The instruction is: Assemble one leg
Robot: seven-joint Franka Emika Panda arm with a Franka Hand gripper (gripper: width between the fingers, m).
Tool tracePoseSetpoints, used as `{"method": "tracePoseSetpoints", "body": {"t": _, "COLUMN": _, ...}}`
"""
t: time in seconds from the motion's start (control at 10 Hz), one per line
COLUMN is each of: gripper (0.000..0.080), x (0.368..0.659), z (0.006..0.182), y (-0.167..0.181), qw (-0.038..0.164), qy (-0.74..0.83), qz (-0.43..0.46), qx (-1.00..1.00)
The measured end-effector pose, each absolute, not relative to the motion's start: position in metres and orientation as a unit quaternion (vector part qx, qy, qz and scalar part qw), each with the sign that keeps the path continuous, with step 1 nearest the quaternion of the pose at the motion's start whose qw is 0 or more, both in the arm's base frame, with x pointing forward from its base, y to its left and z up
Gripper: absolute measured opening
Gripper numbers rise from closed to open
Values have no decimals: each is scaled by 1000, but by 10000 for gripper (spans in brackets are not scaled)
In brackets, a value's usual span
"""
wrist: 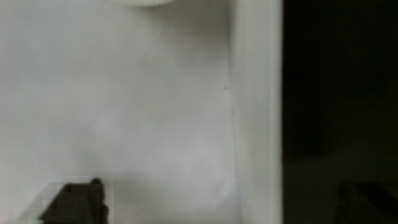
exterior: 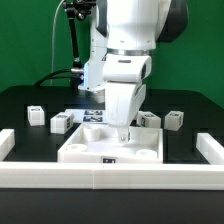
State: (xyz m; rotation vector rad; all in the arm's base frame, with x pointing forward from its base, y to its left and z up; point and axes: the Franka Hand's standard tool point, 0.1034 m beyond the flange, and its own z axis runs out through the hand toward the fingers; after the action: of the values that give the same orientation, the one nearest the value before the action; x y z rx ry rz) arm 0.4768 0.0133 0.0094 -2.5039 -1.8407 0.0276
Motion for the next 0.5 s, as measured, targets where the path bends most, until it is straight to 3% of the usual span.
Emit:
{"method": "tracePoseSetpoints", "body": {"t": 0.2, "gripper": 650, "x": 476, "z": 8, "y": 12, "qw": 17, "qy": -590, "qz": 10, "qx": -807}}
{"method": "tracePoseSetpoints", "body": {"t": 0.3, "gripper": 526, "x": 476, "z": 8, "y": 12, "qw": 17, "qy": -590, "qz": 10, "qx": -807}}
{"method": "tracePoseSetpoints", "body": {"t": 0.4, "gripper": 526, "x": 476, "z": 8, "y": 12, "qw": 17, "qy": -590, "qz": 10, "qx": -807}}
{"method": "tracePoseSetpoints", "body": {"t": 0.5, "gripper": 375, "x": 476, "z": 8, "y": 12, "qw": 18, "qy": -590, "qz": 10, "qx": -807}}
